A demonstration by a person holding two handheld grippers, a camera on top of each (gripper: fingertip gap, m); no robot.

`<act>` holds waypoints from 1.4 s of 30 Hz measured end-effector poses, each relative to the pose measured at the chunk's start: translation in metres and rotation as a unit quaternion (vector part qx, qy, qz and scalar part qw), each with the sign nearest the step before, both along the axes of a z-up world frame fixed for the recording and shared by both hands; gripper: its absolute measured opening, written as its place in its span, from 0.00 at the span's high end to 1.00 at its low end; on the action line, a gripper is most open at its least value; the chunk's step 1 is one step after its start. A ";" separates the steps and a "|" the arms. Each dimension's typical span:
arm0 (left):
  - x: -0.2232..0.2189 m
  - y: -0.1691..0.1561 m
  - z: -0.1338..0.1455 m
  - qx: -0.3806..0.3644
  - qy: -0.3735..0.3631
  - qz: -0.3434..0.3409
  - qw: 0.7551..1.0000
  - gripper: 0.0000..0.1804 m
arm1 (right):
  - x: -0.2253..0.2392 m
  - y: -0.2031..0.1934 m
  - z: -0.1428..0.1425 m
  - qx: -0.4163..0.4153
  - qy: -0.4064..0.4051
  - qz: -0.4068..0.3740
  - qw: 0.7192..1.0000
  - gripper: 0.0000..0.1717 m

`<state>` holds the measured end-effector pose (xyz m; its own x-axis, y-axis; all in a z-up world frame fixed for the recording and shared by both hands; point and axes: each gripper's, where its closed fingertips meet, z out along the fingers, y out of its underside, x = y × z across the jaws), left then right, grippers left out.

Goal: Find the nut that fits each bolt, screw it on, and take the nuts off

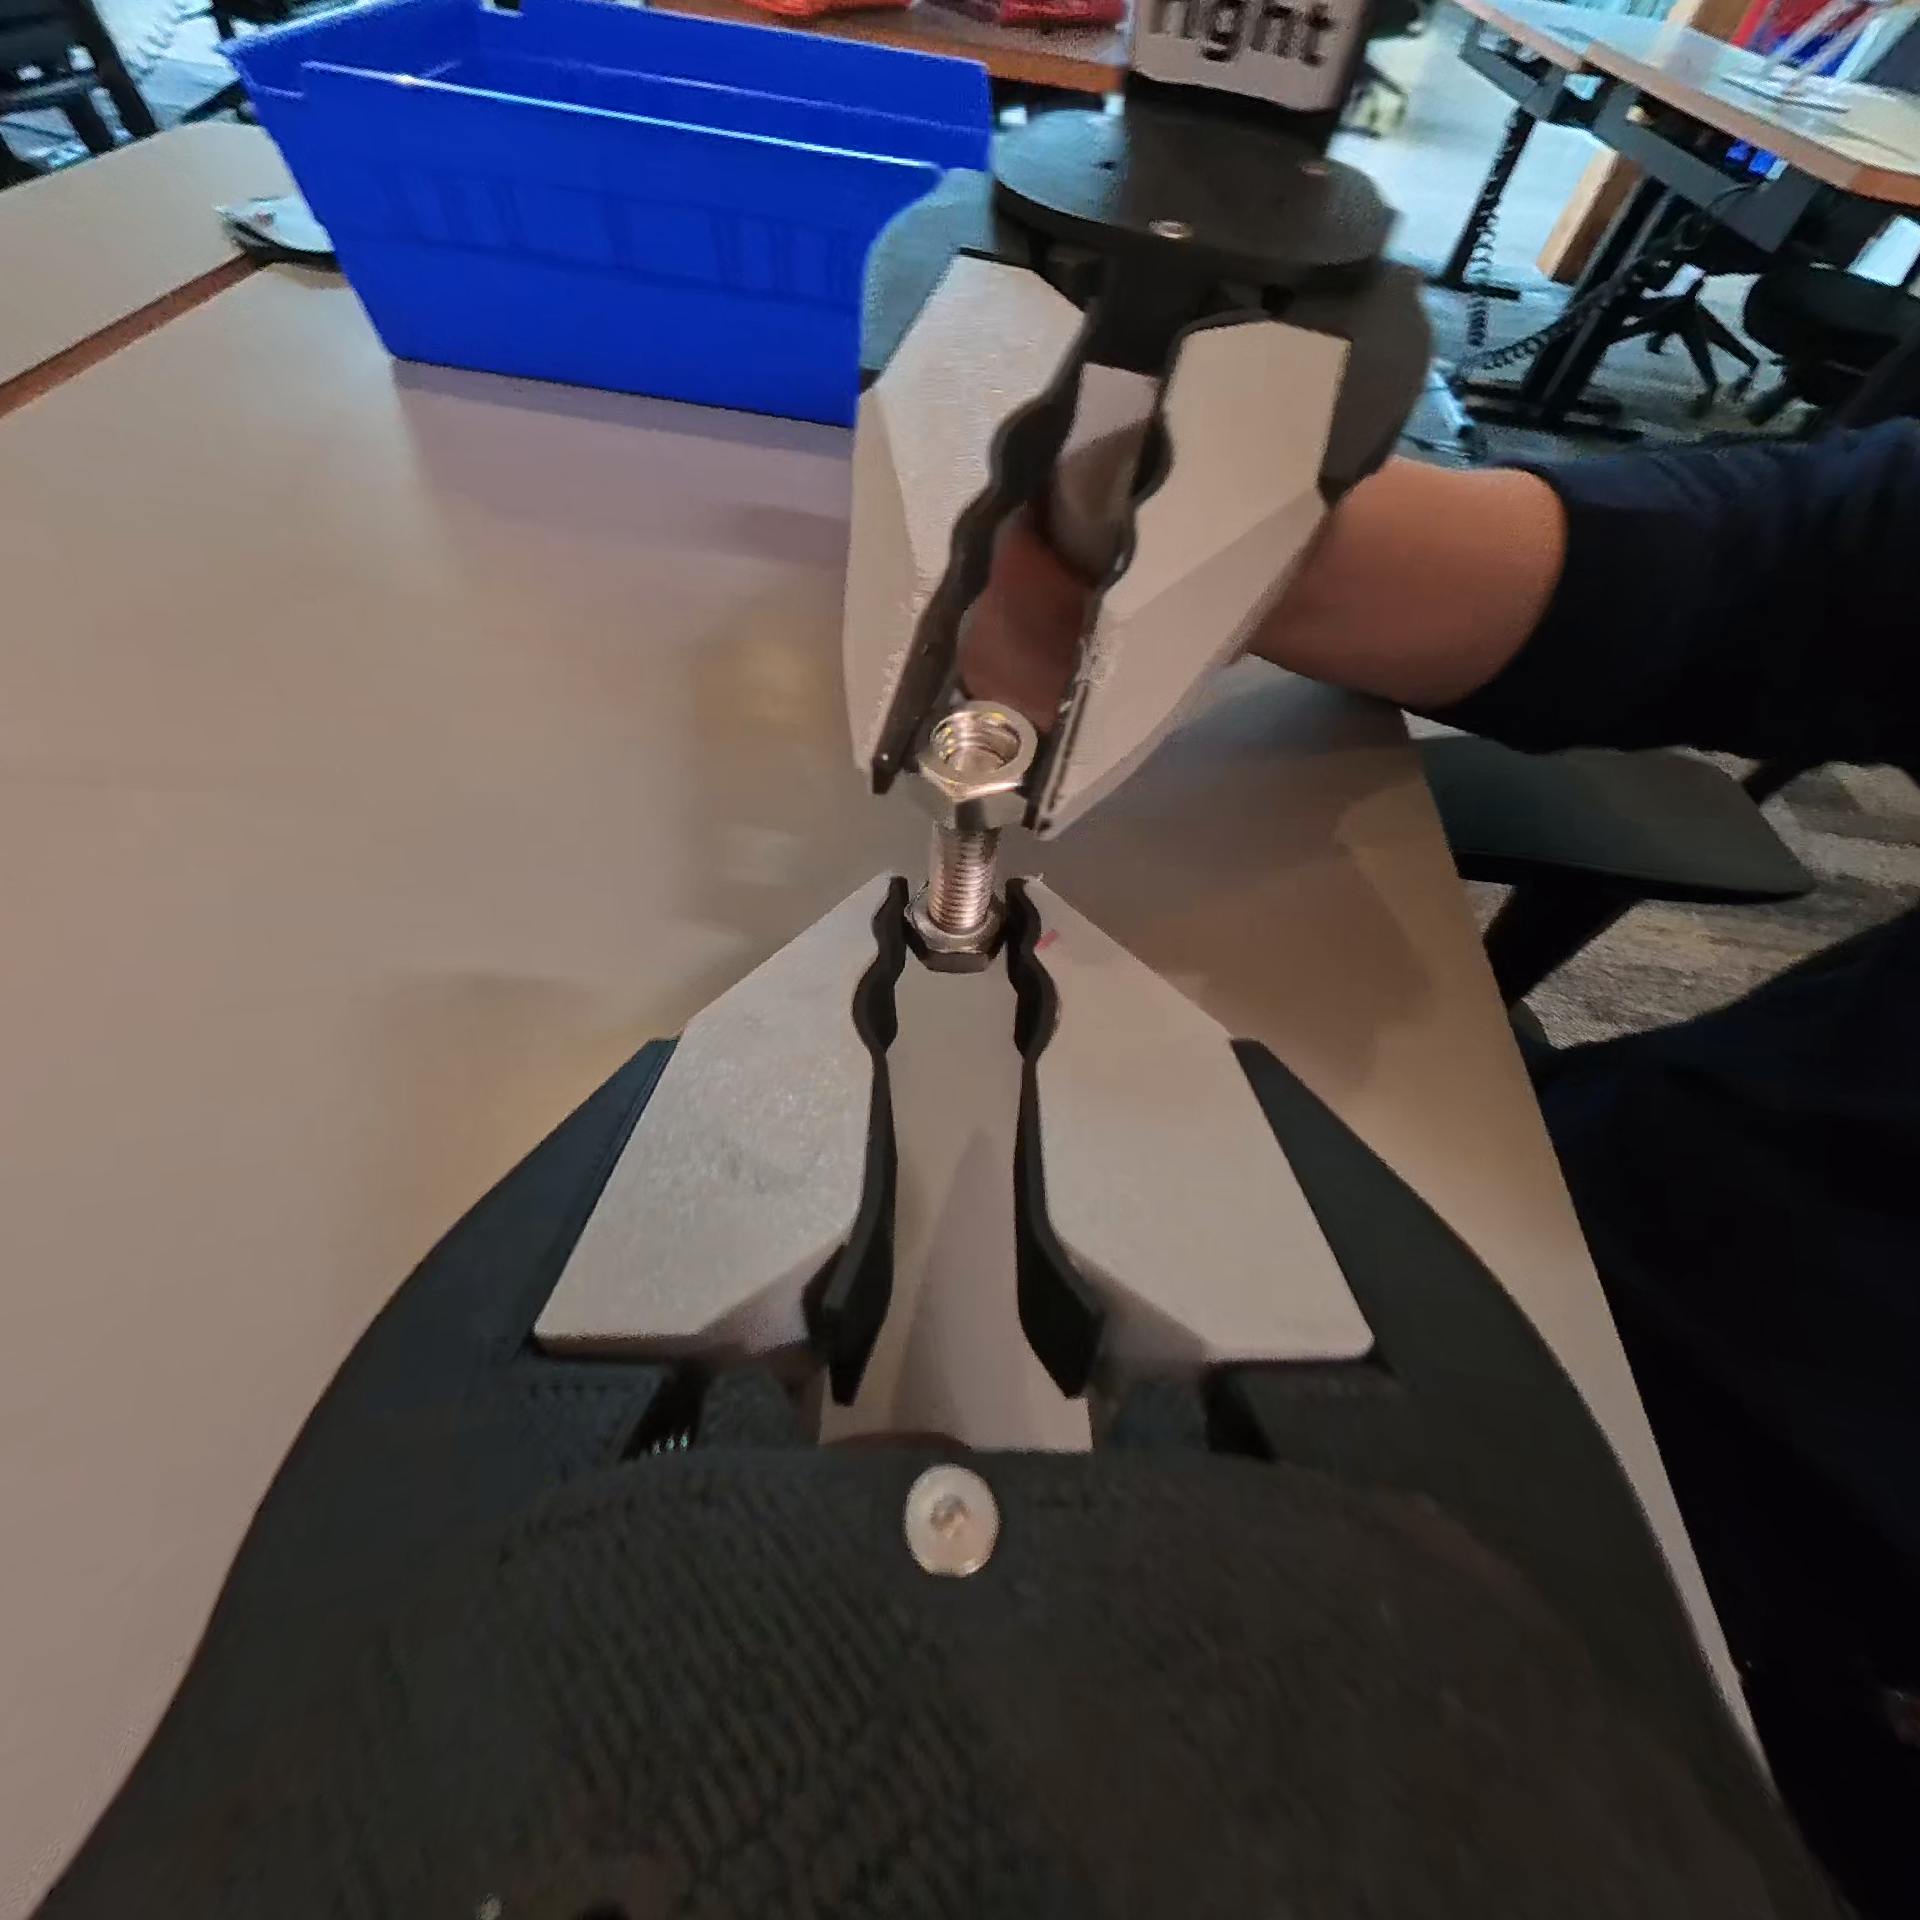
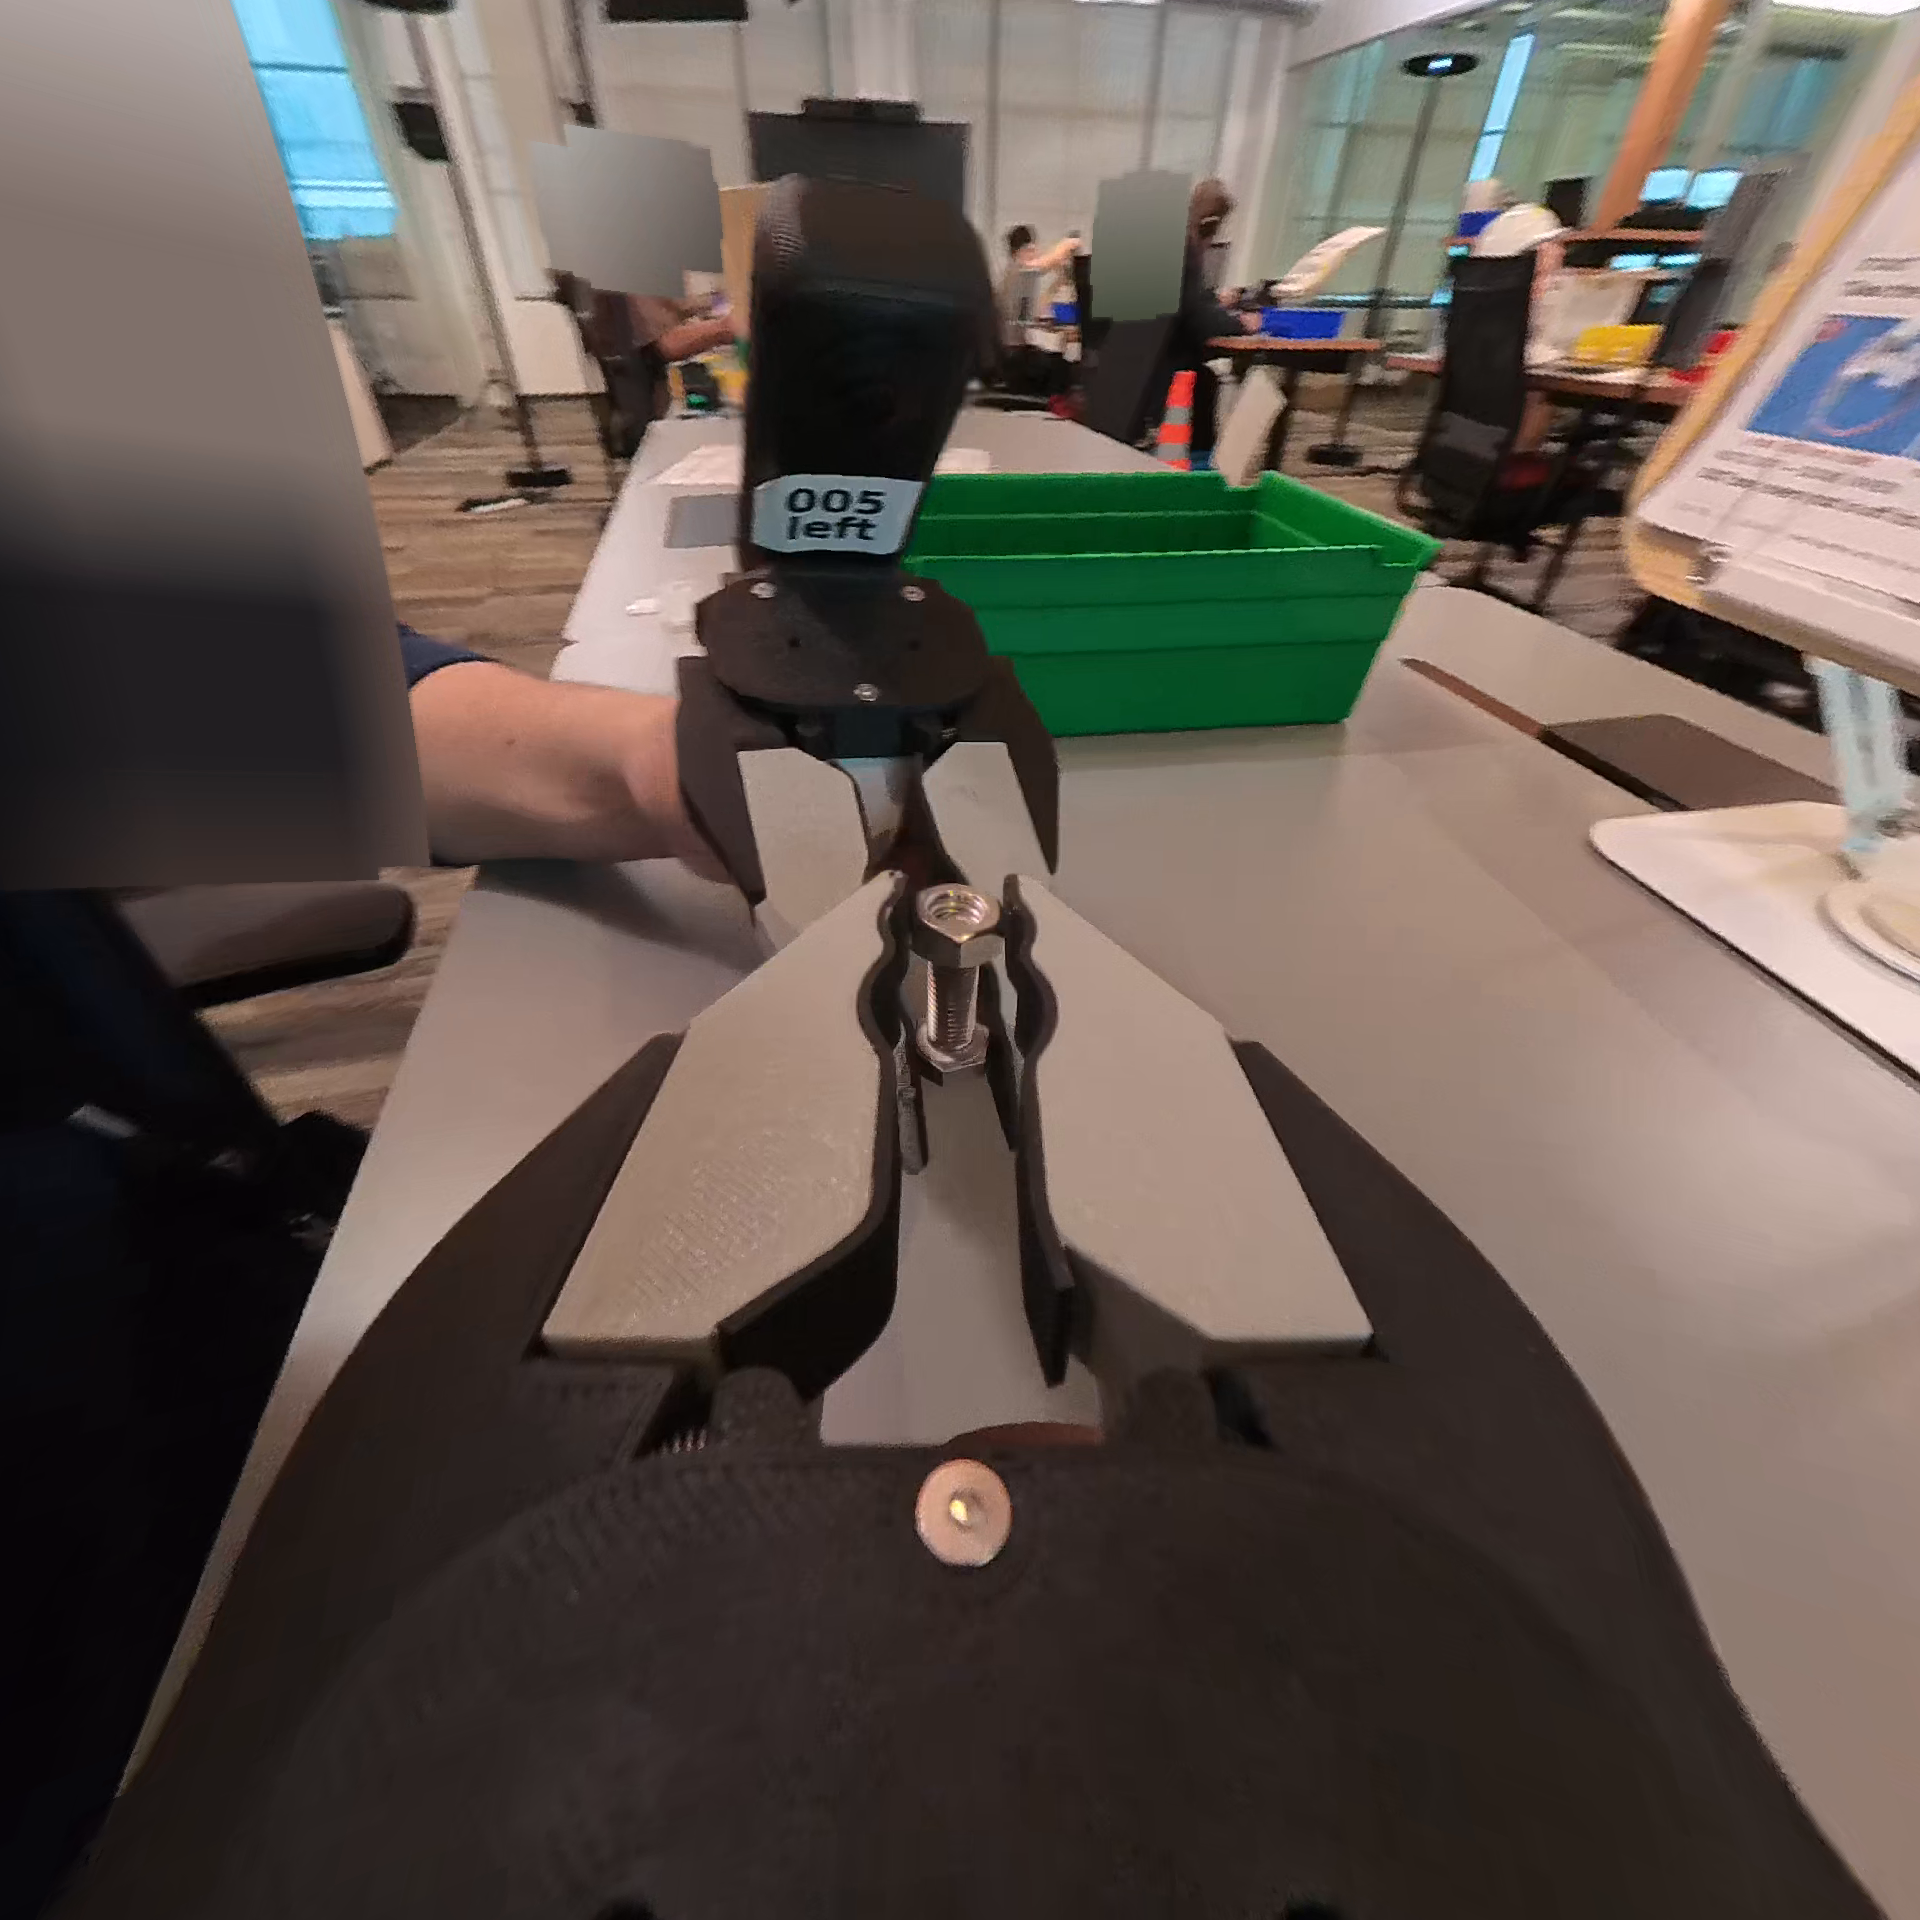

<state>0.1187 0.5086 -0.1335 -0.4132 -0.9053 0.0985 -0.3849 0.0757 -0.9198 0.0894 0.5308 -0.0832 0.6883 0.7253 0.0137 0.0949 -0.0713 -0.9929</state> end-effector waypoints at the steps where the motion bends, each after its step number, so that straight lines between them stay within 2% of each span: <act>1: 0.002 0.002 -0.001 0.000 0.002 0.012 1.000 0.90 | 0.002 0.002 -0.001 0.003 -0.004 -0.026 1.000 0.92; 8: 0.006 0.004 -0.010 -0.011 0.029 0.049 0.998 0.91 | 0.009 0.009 -0.010 0.025 -0.033 -0.229 0.973 0.91; 11: 0.005 0.001 -0.015 -0.004 0.038 0.043 0.998 0.90 | 0.008 0.008 -0.016 0.025 -0.055 -0.255 0.965 0.91; 14: 0.005 0.000 -0.013 -0.007 0.036 0.040 0.999 0.91 | 0.009 0.006 -0.013 0.027 -0.037 -0.253 0.966 0.91; 18: 0.006 -0.003 -0.015 -0.011 0.036 0.028 0.999 0.91 | 0.012 0.001 -0.014 0.020 -0.020 -0.216 0.976 0.89; 23: 0.002 -0.005 -0.016 -0.021 0.039 0.001 0.999 0.90 | 0.014 -0.015 -0.005 -0.003 -0.017 -0.063 0.998 0.82; 25: 0.001 -0.005 -0.014 -0.020 0.036 -0.003 0.999 0.91 | 0.011 -0.023 0.001 -0.018 0.001 0.010 1.000 0.83; 28: -0.001 -0.008 -0.009 -0.020 0.027 -0.013 0.999 0.90 | 0.010 -0.022 0.005 -0.026 0.012 0.059 0.998 0.83; 34: -0.002 -0.008 -0.007 -0.017 0.023 -0.015 0.999 0.91 | -0.002 -0.011 -0.003 -0.024 0.002 0.080 0.996 0.85; 36: -0.002 -0.007 -0.007 -0.015 0.022 -0.015 1.000 0.91 | -0.002 -0.008 -0.003 -0.020 0.000 0.074 0.997 0.93; 38: -0.002 -0.007 -0.006 -0.008 0.020 -0.012 1.000 0.90 | -0.002 -0.008 -0.002 -0.019 0.000 0.073 0.997 0.93; 40: -0.002 -0.008 -0.004 -0.008 0.017 -0.013 1.000 0.91 | -0.002 -0.009 -0.001 -0.022 0.006 0.075 0.997 0.92; 42: -0.003 -0.008 -0.002 -0.009 0.013 -0.014 1.000 0.91 | 0.000 -0.007 -0.003 -0.024 0.003 0.064 0.998 0.85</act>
